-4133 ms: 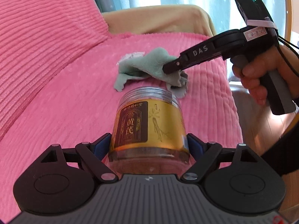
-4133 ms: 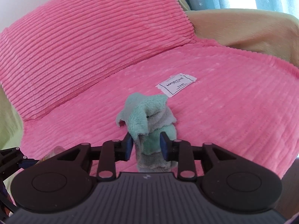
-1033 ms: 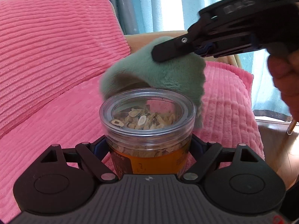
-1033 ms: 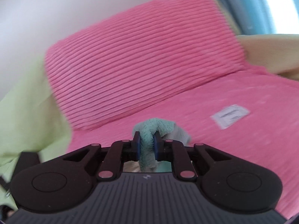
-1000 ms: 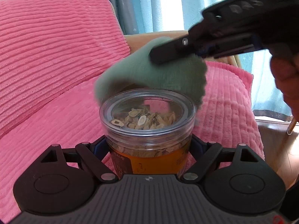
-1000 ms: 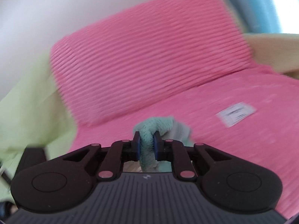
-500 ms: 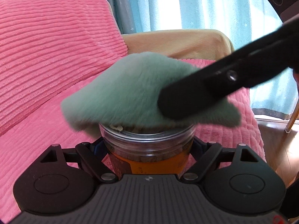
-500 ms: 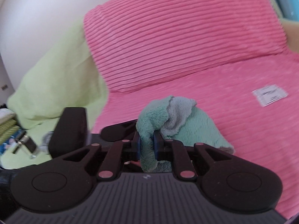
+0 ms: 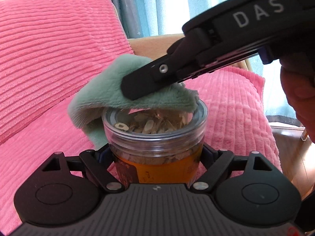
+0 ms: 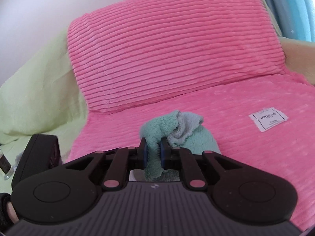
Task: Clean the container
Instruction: 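Press the cloth onto the jar lid with the right tool while the left tool holds the jar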
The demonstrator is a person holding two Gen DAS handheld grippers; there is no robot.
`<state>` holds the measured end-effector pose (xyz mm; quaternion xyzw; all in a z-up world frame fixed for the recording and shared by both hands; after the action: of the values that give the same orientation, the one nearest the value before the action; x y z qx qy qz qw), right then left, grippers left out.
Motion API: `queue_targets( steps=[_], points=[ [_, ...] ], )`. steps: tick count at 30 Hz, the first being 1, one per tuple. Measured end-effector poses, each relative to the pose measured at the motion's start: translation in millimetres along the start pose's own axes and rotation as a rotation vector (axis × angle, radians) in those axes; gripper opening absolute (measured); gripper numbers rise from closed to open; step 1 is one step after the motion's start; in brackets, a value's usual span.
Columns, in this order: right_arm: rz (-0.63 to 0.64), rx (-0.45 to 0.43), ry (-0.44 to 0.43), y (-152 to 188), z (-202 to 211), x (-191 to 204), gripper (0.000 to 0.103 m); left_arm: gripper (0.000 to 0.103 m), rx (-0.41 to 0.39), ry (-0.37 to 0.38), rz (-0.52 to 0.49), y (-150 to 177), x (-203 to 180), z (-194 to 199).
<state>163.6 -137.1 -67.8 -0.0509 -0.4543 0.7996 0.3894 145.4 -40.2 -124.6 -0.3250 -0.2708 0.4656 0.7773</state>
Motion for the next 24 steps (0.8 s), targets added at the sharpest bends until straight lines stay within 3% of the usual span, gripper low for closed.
queue_targets(
  steps=[11,17,24],
  points=[
    [-0.016,-0.005,-0.009,1.1,2.9,-0.9,0.009,0.085,-0.008,-0.015,-0.014,0.1,-4.7,1.2],
    [-0.006,-0.004,0.041,1.1,7.0,-5.9,0.009,0.085,-0.005,-0.001,0.003,-0.8,-2.4,-0.3],
    [0.021,0.052,0.039,7.5,21.3,-7.2,0.010,0.085,0.013,-0.001,0.000,-1.2,-2.8,-3.6]
  ],
)
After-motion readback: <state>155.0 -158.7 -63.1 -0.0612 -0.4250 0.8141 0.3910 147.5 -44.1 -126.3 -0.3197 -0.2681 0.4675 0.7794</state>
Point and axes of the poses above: each gripper's, at about its wrist camera, not at the fingertips, and z roughly against the way its jaws point, x to its left, y to its underside, the point moved 6 cm from there along -z, roughly the way its jaws point, and after that the axes turned 11 degrees about x, right-handed, at the moved point
